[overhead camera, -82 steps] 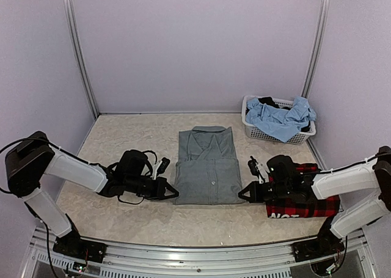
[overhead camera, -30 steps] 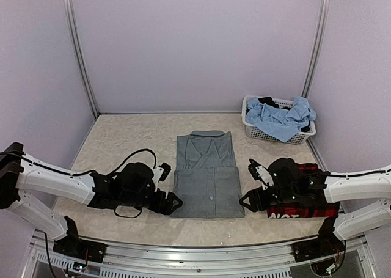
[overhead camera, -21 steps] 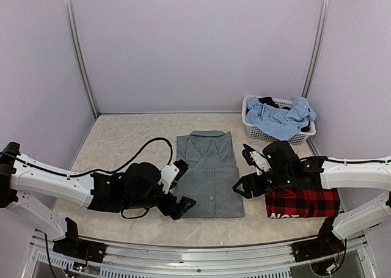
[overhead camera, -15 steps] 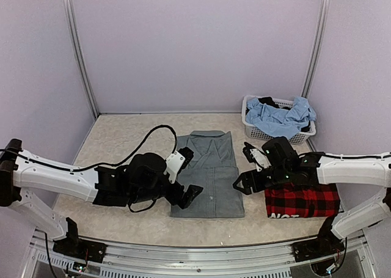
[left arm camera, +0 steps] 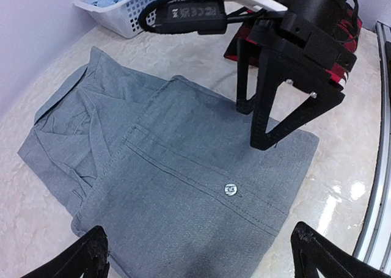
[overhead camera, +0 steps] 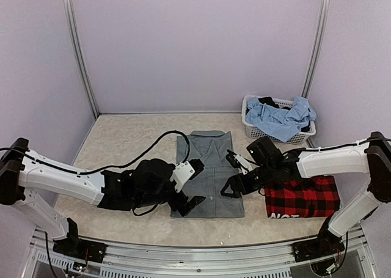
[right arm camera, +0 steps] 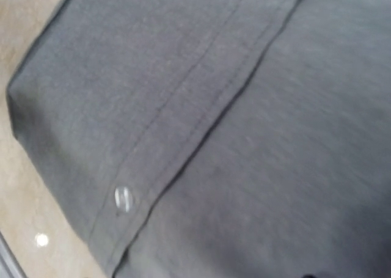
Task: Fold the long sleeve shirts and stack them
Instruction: Pick up the 2/3-rectangle-folded shirt from the center of the board.
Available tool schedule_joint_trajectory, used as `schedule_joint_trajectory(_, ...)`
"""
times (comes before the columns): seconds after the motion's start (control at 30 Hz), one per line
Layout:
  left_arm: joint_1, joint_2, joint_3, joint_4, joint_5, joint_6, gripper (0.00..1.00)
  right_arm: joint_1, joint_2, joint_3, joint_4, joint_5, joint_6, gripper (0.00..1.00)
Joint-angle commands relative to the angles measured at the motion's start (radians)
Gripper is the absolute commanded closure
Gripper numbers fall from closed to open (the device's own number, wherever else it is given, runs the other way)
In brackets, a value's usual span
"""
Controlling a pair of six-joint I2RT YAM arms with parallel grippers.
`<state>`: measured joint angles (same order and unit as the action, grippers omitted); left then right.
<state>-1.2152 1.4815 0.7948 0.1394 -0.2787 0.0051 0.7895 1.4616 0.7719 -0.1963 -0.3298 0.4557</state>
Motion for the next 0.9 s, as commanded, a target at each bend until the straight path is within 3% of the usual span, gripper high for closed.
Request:
schedule_joint_trajectory(0.0, -0.038, 0.011, -0.025, 0.038, -0.026, 0.105, 0.01, 0.002, 0.104, 0.059, 0.038, -0.062, -0.014, 0.3)
schedule_joint_trajectory(0.3, -0.095, 0.05, -0.048, 0.063, -0.053, 0.261, 0.03, -0.017, 0.22, 0.066, 0.004, -0.06, -0.002, 0.32)
schedule_joint_trajectory(0.57, -0.184, 0.178, 0.031, 0.032, -0.091, 0.413, 0.01, -0.035, 0.176, 0.007, -0.103, -0.077, -0.077, 0.33)
schedule_joint_trajectory(0.87, -0.198, 0.349, 0.143, -0.013, -0.179, 0.534, 0.02, -0.055, 0.154, -0.018, -0.138, -0.151, -0.135, 0.33)
